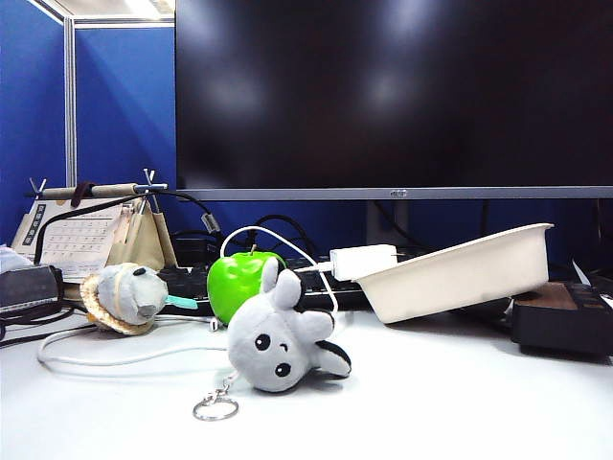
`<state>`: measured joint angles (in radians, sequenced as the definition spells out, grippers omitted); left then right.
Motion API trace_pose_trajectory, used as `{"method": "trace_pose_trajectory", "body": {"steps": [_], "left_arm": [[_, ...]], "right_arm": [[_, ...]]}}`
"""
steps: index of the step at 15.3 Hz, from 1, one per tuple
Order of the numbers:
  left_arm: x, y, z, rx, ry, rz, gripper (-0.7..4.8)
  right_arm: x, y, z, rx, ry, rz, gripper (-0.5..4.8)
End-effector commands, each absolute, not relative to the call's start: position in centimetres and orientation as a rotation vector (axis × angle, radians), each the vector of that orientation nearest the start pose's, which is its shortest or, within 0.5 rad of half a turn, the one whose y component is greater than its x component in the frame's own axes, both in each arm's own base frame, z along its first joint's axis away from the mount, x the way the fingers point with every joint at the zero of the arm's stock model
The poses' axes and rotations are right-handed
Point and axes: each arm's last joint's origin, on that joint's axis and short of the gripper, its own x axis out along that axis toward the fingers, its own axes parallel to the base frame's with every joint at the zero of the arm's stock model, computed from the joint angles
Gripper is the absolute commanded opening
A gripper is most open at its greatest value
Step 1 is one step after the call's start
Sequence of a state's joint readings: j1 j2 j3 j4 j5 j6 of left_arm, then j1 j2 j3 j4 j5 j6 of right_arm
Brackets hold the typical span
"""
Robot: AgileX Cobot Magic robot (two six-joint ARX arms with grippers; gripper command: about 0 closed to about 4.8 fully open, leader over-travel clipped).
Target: Place the tilting octopus upright.
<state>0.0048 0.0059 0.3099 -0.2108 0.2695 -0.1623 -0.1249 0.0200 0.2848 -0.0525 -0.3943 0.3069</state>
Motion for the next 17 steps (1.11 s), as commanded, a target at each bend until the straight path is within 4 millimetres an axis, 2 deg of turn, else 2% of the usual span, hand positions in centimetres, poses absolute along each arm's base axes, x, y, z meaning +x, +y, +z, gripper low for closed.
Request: {"method": "trace_pose_trajectory", "body": {"steps": [1, 3, 5, 7, 8, 9, 10, 12, 15, 17], "left_arm": [[3.3, -0.9, 29.4, -0.201, -0.117, -0.335, -0.06], [0.7, -1.0, 33.2, -0.186, -0.181, -0.359, -0.06], [-0.3, -1.1, 36.6, -0.158, -0.186, -0.407, -0.06], [1.2, -1.3, 39.0, -0.122, -0.149, -0.463, -0.06], [2.7, -1.3, 39.8, -0.124, -0.111, -0.490, -0.06], [4.2, -1.4, 40.2, -0.133, -0.059, -0.529, -0.06], [6.7, -1.6, 40.1, -0.154, 0.025, -0.585, -0.06], [10.0, -1.9, 39.1, -0.207, 0.182, -0.689, -0.06], [14.0, -2.5, 37.4, -0.267, 0.353, -0.771, -0.06], [15.8, -3.9, 36.4, -0.279, 0.442, -0.840, -0.06]], "right_arm": [[3.9, 0.8, 29.8, 0.272, -0.174, 0.353, -0.01], [1.7, 1.2, 32.8, 0.261, -0.165, 0.419, -0.01], [0.5, 1.5, 35.4, 0.241, -0.196, 0.468, -0.01], [0.5, 1.5, 37.4, 0.232, -0.210, 0.467, -0.01], [1.0, 1.4, 38.2, 0.229, -0.208, 0.467, -0.01], [1.7, 1.3, 38.9, 0.231, -0.197, 0.465, -0.01], [3.0, 1.2, 39.8, 0.237, -0.181, 0.463, -0.01], [5.6, 0.8, 40.2, 0.261, -0.139, 0.459, -0.01], [9.9, 0.6, 39.3, 0.405, 0.065, 0.561, -0.01], [12.6, 0.8, 38.0, 0.500, 0.245, 0.701, -0.01]]}}
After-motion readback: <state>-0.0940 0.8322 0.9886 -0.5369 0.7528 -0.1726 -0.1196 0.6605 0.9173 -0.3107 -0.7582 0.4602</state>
